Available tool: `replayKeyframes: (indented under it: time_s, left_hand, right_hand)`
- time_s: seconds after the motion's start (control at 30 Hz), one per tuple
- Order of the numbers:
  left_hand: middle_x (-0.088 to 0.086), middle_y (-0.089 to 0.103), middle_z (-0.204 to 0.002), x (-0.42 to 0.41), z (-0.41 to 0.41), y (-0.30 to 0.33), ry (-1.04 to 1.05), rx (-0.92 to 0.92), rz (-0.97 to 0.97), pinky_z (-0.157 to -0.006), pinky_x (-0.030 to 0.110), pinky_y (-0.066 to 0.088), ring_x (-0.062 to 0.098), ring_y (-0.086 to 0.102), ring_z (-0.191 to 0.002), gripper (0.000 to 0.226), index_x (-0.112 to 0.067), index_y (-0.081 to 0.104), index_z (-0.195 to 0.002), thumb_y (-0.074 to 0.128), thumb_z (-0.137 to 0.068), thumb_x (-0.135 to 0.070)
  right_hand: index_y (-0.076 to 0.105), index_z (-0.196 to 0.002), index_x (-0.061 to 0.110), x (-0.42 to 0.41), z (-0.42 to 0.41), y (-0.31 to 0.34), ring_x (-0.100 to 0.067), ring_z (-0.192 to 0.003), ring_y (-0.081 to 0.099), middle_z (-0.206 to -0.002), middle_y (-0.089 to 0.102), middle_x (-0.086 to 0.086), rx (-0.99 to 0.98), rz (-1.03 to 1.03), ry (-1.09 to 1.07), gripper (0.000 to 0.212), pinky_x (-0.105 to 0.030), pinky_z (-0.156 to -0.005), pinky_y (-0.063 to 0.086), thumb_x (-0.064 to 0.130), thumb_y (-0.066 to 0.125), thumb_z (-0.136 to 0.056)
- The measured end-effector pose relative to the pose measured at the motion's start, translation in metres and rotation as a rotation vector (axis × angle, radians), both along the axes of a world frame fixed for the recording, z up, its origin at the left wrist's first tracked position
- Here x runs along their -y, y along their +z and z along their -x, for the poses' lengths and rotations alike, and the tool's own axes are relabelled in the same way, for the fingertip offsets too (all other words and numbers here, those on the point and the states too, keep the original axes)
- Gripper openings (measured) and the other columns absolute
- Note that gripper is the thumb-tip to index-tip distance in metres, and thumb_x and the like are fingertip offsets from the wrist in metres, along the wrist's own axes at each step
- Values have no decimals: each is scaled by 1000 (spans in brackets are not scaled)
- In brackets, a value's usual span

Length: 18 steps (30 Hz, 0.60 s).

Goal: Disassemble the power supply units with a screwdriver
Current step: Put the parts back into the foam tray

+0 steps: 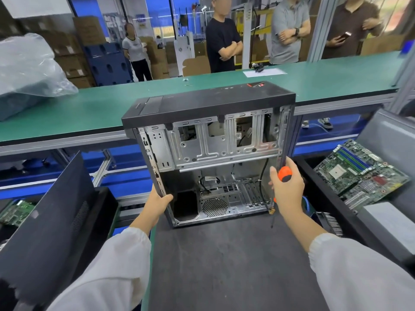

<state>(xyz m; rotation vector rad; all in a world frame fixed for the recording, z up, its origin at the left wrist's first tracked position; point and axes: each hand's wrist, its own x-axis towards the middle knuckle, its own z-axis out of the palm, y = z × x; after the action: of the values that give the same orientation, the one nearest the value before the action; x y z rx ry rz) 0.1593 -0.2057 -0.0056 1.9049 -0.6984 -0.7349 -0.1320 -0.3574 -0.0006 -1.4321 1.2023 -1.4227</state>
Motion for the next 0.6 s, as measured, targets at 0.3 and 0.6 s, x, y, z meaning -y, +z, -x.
replayKeyframes:
  time_s: [0.3,0.6]
  left_hand:
    - [3,50,-133,-21,10,-8,51,-106,30,-104,48,43,29,51,-123,79,-16,22,-151,71,-88,-19]
    - [23,54,-123,-41,48,-8,17,18,-258,-90,50,49,39,56,-111,55,0,35,-131,63,-90,-23]
  right_hand:
    - [61,-95,20,-36,11,-2,-10,-53,63,-66,65,-4,25,-74,-58,7,-21,-49,45,24,65,-90]
    - [57,-86,5,-73,22,6,-19,-47,56,-56,59,-13,-188,-199,196,22,-35,-52,49,25,66,-89]
